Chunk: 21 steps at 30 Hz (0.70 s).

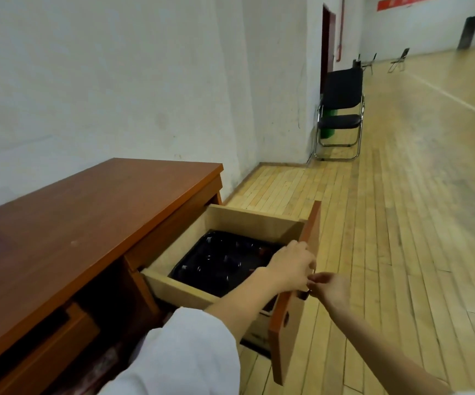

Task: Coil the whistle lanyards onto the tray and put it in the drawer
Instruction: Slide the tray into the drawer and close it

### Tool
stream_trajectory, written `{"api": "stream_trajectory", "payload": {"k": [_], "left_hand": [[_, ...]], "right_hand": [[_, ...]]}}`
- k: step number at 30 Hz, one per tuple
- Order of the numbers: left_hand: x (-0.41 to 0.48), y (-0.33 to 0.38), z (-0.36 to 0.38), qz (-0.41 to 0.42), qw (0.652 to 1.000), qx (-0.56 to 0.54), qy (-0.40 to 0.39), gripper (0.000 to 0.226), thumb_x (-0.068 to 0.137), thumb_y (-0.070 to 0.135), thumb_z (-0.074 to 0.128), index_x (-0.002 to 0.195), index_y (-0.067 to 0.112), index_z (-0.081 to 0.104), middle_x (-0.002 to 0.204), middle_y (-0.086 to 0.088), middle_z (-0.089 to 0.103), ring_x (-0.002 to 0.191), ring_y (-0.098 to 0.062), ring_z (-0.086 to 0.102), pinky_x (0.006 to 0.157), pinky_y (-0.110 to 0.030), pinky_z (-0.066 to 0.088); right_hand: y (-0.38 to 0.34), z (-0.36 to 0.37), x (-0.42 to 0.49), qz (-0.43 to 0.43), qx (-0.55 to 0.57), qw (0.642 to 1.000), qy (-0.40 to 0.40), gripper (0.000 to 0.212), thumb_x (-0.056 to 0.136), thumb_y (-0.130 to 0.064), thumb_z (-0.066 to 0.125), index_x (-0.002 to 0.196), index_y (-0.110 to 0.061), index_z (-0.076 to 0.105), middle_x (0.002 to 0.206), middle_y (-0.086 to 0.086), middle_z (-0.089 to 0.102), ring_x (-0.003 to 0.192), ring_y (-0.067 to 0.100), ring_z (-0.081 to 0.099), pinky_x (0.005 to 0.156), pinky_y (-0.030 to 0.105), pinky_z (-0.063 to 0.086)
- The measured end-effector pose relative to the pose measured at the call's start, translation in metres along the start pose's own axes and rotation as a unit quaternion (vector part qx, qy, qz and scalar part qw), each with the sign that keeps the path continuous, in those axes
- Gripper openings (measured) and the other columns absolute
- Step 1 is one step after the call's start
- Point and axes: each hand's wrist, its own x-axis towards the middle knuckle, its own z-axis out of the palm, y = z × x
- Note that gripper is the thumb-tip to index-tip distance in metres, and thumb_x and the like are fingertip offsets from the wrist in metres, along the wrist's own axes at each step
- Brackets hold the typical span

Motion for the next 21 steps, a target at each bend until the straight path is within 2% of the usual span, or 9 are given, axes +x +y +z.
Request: {"api": "stream_trajectory", "payload": {"k": [2, 5, 9, 13, 18, 21], "left_hand": [[0.0, -0.009, -0.004, 0.006, 0.999, -0.037, -0.008, 0.032, 0.084, 0.012, 0.062, 0.116, 0.01, 0.06, 0.126, -0.009, 0.047, 0.119, -0.024, 0.039, 0.097, -0.039, 0.042], [-0.003, -0.025, -0.005, 0.001, 0.998, -0.06, -0.015, 0.032, 0.084, 0.009, 0.059, 0.116, 0.012, 0.06, 0.129, -0.006, 0.047, 0.122, -0.02, 0.038, 0.1, -0.038, 0.041], [-0.009, -0.056, -0.007, -0.03, 0.998, -0.048, -0.002, 0.032, 0.085, 0.005, 0.057, 0.115, 0.014, 0.062, 0.13, -0.003, 0.048, 0.122, -0.019, 0.04, 0.102, -0.036, 0.04], [-0.021, -0.1, -0.011, -0.066, 0.998, -0.024, 0.001, 0.034, 0.082, 0.001, 0.055, 0.111, 0.016, 0.064, 0.131, -0.001, 0.05, 0.121, -0.02, 0.04, 0.101, -0.037, 0.04], [-0.043, -0.157, -0.018, -0.075, 0.994, 0.083, 0.02, 0.027, 0.089, 0.005, 0.052, 0.108, 0.017, 0.068, 0.139, 0.0, 0.049, 0.127, -0.022, 0.039, 0.107, -0.038, 0.034], [-0.06, -0.188, -0.019, -0.083, 0.978, 0.187, -0.039, 0.032, 0.093, 0.011, 0.049, 0.121, 0.02, 0.061, 0.152, 0.002, 0.03, 0.14, -0.026, 0.022, 0.117, -0.042, 0.014]], "right_hand": [[0.0, 0.005, 0.003, -0.003, -0.013, 1.0, -0.004, 0.01, 0.08, -0.009, 0.07, 0.073, -0.015, 0.065, 0.079, 0.006, 0.068, 0.074, 0.018, 0.067, 0.072, 0.037, 0.058], [-0.002, 0.018, 0.011, -0.01, -0.028, 0.999, -0.014, 0.003, 0.079, -0.009, 0.071, 0.078, -0.01, 0.068, 0.079, 0.006, 0.069, 0.072, 0.017, 0.067, 0.071, 0.038, 0.059], [-0.016, 0.05, 0.02, 0.002, -0.028, 0.999, -0.034, 0.011, 0.078, -0.01, 0.072, 0.07, -0.013, 0.066, 0.074, 0.005, 0.068, 0.069, 0.017, 0.068, 0.068, 0.036, 0.059], [-0.031, 0.098, 0.031, 0.013, -0.038, 0.997, -0.063, 0.008, 0.078, -0.01, 0.071, 0.071, -0.01, 0.067, 0.074, 0.005, 0.068, 0.068, 0.018, 0.067, 0.066, 0.034, 0.059], [-0.054, 0.168, 0.043, -0.018, -0.074, 0.994, -0.083, 0.007, 0.08, -0.014, 0.066, 0.074, -0.011, 0.066, 0.076, 0.006, 0.068, 0.067, 0.019, 0.065, 0.063, 0.037, 0.058], [-0.072, 0.203, 0.046, -0.04, -0.1, 0.99, -0.095, 0.013, 0.08, -0.018, 0.068, 0.079, -0.011, 0.057, 0.076, 0.002, 0.06, 0.067, 0.019, 0.057, 0.054, 0.029, 0.046]]}}
